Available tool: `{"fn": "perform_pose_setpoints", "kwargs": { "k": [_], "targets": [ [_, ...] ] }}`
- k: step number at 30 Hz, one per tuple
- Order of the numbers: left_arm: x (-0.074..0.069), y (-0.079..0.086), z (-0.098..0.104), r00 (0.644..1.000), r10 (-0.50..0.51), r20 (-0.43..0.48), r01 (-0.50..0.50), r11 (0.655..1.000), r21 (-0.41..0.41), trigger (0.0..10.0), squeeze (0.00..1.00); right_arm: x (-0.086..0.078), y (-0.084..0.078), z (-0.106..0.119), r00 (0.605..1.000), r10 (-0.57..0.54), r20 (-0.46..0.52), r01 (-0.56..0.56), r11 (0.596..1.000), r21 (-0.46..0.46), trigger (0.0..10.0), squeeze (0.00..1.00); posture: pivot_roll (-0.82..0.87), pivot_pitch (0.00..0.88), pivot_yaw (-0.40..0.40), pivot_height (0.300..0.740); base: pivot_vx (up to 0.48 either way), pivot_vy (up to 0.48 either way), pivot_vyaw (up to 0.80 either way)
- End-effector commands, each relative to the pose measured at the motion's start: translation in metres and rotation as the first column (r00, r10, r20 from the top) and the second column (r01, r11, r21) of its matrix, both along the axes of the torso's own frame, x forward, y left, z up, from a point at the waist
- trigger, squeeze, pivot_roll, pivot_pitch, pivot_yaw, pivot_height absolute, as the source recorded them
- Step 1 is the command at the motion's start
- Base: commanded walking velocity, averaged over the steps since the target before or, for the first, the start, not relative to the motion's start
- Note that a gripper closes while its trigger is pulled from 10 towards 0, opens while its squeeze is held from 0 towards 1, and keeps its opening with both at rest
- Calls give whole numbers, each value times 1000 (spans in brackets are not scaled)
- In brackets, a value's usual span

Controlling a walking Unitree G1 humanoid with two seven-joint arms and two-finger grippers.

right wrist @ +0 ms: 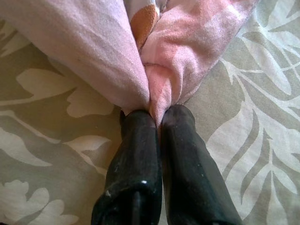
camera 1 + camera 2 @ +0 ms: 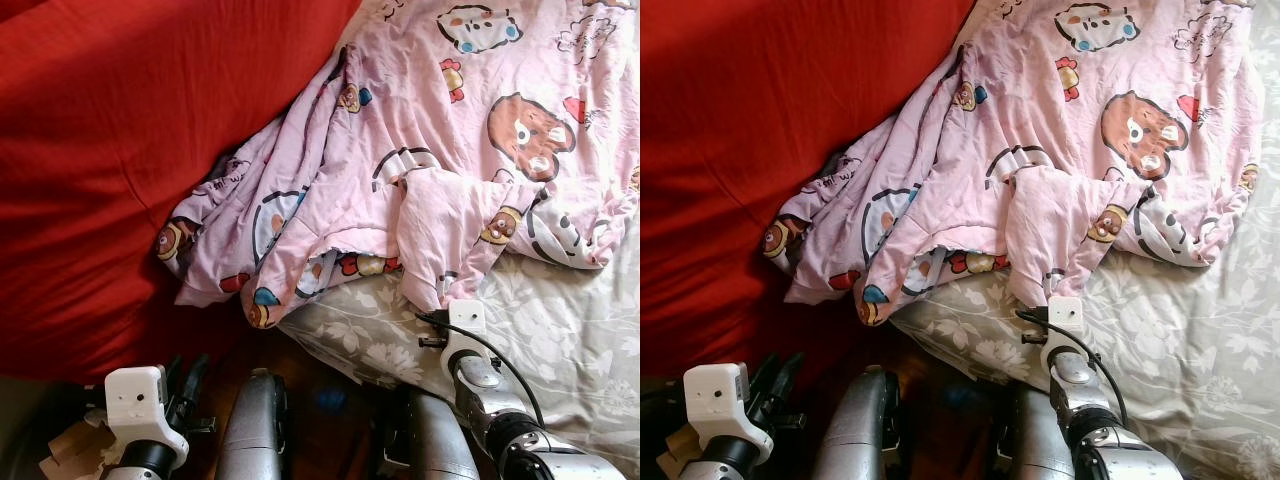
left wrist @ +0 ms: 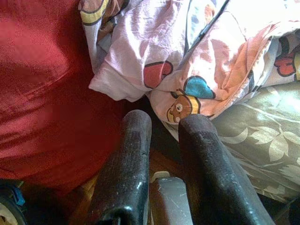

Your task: Clean up the room

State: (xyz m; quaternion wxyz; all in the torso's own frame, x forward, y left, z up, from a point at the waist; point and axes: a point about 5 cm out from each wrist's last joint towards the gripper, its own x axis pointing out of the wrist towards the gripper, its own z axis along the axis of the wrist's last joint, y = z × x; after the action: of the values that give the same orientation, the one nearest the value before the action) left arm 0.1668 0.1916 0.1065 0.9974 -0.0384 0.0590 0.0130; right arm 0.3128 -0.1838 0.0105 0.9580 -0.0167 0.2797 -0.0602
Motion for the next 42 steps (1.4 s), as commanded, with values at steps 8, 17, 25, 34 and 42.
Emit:
{"fn": "perform_pose_setpoints", "kwargs": {
  "k": [8,17,25,34,42],
  "targets": [
    [2,2,-15,999,10,-45,-10,1000,-1,10000,0,-11,0,-10,999,-32,18,31,998,63,0,0,253,356,27,644,0,0,0],
    [56,24,-31,996,87,9,-87,996,29,10000,0,-38,-19,-20,987,-71,144,56,992,109,0,0,149,116,8,644,0,0,0],
    [79,57,-32,983,180,23,-181,978,101,10000,0,-38,-34,-10,962,-113,248,89,990,108,0,0,93,0,31,644,0,0,0],
    [99,46,-44,992,124,22,-124,991,42,10000,0,-32,-31,5,934,-69,351,35,994,101,0,0,61,0,46,644,0,0,0],
    [100,27,-59,997,80,13,-80,997,2,10000,0,-31,-20,8,922,-30,387,-14,994,110,10000,0,47,0,40,644,0,0,0]
  ]
}}
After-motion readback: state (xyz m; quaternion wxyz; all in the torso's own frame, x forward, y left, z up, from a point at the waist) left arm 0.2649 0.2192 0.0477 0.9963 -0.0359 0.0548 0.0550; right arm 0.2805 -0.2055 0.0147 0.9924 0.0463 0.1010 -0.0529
